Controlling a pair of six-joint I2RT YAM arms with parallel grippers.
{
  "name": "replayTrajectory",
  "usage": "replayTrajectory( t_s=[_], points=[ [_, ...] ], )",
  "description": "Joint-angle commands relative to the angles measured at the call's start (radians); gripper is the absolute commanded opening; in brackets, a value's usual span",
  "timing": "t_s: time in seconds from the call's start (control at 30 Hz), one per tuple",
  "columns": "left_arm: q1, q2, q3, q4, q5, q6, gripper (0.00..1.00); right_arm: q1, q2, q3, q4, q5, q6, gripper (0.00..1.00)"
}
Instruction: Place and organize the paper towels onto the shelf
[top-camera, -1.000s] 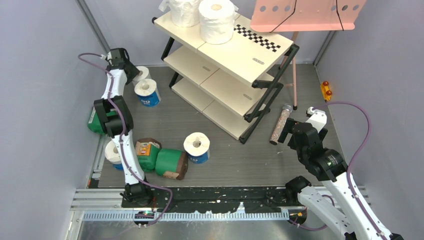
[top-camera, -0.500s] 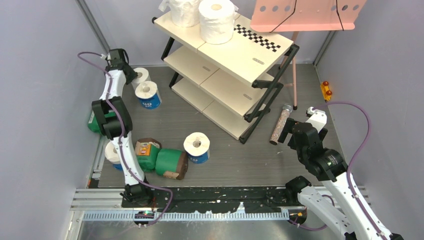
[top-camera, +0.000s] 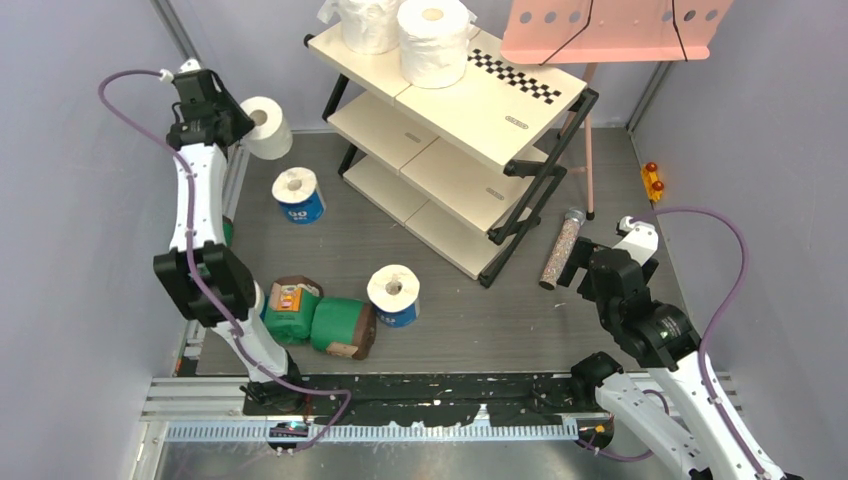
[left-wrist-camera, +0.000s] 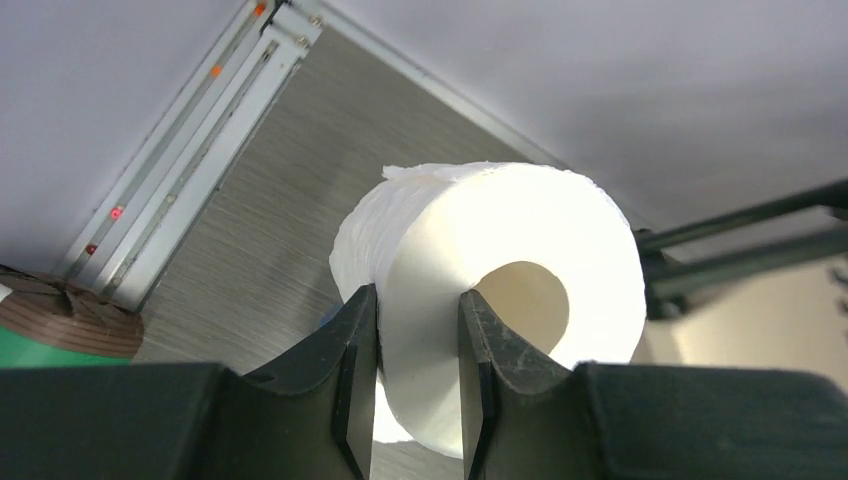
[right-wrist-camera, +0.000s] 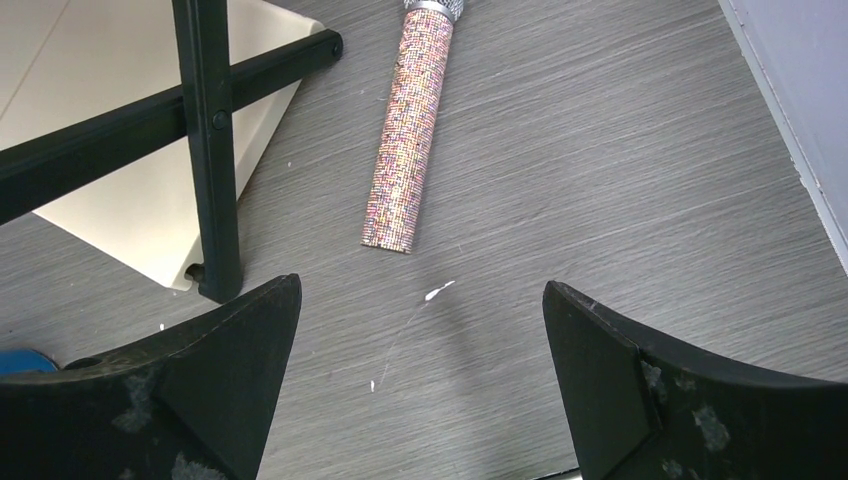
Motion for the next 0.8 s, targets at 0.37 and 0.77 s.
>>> replayTrajectory(
  t_s=[0.37,0.77],
  points=[
    [-0.139,-0.463,-0.03,-0.151,0.204,0.043,0.07,0.005,-0.056,-0.004,0.052,-0.013,-0.011,0.99],
    [-0.344,-0.616,0.074,-0.238,0.228,0.058,0.06,0.005,-0.067,-0.008,0.065,-0.037,-0.024,0.99]
  ],
)
